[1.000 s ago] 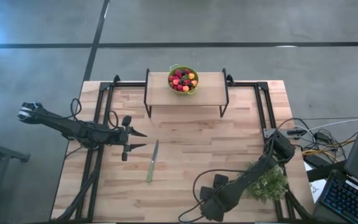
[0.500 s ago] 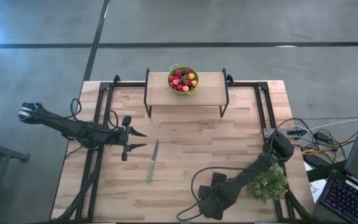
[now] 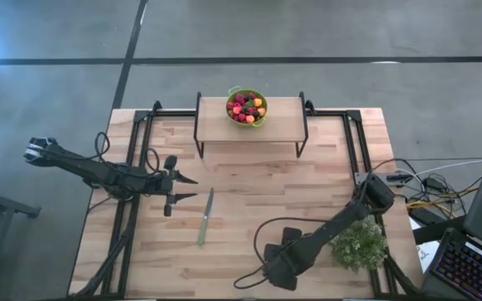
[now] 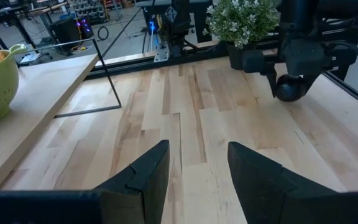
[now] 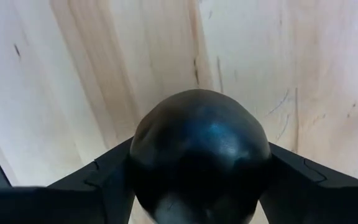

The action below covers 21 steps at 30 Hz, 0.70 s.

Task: Pick & Place Fruit
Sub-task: Put the plum into the green colander on the shelf

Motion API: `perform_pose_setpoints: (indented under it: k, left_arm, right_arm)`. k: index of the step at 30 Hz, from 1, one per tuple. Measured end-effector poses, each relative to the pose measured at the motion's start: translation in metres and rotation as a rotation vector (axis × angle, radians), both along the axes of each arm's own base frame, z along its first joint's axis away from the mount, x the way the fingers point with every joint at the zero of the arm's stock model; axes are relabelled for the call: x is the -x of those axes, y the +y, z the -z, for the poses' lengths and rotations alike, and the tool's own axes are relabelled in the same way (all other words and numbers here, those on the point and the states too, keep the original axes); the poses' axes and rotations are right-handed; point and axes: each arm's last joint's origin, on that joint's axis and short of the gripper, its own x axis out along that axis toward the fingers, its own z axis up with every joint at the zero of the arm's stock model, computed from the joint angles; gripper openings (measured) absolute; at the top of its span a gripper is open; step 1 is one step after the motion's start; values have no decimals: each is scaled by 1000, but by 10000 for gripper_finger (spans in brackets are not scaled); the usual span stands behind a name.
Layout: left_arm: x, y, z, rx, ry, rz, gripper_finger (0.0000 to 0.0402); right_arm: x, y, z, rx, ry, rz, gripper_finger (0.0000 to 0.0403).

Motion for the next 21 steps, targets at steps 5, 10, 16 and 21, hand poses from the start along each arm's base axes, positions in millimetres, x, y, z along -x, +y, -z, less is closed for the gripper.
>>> perform_pose_setpoints:
  k: [5,10,16,21]
  left_arm:
    - [0,0,0,0,1,0,170]
    - [0,0,0,0,1,0,170]
    - [0,0,0,0,1,0,170]
    - [0,0,0,0,1,0,170]
  right_arm:
    - [-2,-4,0,3,-3,-8,251]
    - [-5,-7,0,6,-5,-33,244]
    - [-8,-11,-2,5,-11,-46,259]
    - [-9,-15,-4,9,-18,-68,246]
